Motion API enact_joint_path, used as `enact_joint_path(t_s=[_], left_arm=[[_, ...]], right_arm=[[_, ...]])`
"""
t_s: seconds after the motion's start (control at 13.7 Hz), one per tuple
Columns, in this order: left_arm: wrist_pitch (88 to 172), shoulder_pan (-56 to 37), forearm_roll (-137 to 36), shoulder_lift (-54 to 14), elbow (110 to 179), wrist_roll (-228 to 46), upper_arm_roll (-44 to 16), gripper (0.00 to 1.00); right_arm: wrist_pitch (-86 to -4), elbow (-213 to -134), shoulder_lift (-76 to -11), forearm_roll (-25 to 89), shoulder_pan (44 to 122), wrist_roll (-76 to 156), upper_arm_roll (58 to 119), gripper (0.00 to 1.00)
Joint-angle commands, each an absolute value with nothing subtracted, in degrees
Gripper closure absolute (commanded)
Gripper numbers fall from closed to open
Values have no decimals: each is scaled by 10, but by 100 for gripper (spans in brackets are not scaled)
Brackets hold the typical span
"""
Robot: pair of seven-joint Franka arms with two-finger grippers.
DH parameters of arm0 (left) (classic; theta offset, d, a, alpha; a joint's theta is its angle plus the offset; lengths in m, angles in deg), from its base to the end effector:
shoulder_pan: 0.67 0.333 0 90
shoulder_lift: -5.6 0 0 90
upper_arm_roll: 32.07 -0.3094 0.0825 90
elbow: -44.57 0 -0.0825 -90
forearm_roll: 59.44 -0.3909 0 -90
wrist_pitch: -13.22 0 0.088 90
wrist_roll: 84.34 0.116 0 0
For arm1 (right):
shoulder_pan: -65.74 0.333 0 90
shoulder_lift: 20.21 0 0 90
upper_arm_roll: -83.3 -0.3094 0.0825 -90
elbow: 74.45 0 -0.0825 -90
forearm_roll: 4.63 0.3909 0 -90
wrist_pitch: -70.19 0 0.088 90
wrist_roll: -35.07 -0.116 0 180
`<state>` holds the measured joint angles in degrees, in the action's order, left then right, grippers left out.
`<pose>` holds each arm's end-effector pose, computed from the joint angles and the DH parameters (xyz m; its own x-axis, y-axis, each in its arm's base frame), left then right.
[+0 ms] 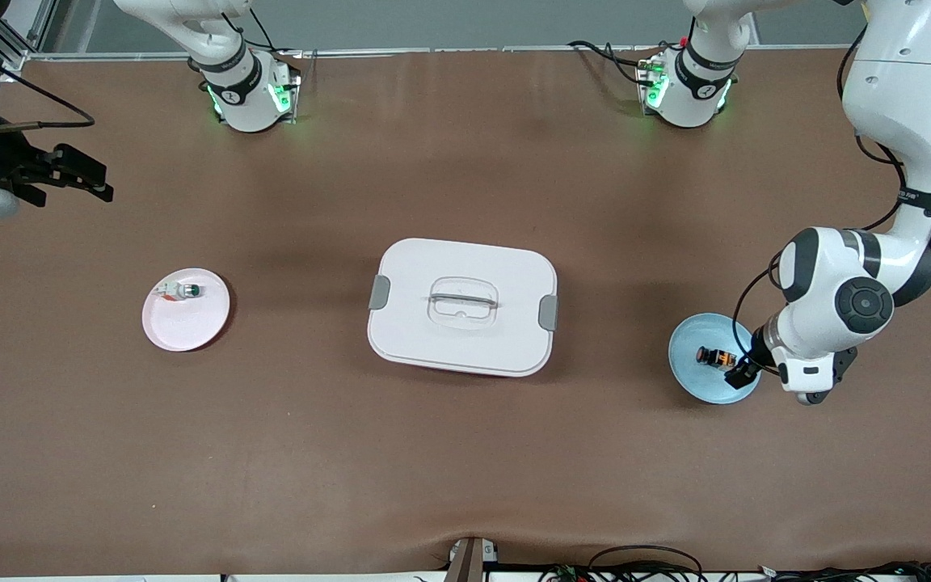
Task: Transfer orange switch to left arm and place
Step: 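Open the left gripper to release the switch on the plate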
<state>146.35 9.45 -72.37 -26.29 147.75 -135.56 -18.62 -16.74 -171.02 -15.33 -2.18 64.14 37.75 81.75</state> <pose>0.6535 -0.0235 0.2234 0.7563 0.6539 0.0211 0.6542 -0.7554 -0.0360 0.5271 0.0052 0.5964 0.9956 0.0478 -0.0810 0.0444 -0.9980 -0.0443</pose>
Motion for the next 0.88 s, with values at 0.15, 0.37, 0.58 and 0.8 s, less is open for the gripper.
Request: enact_joint_path(t_s=[0.15,0.37,0.58,0.8], left_arm=[[1450,99,-730,-250,1485,-1230,-178,0],[1451,100,-729,-250,1485,-1136,-176,0],[1451,101,-727,-249,1485,-1070,-176,0],[1452,105,-726,-248,1483,-1040,-172,0]], right_arm=[[-161,-1710,-146,-27,642,379,819,0],[-160,-1710,-146,-27,642,379,819,0],[-160,-1710,-146,-26,642,378,819,0],[-161,-1710,-146,-26,642,378,819,0]])
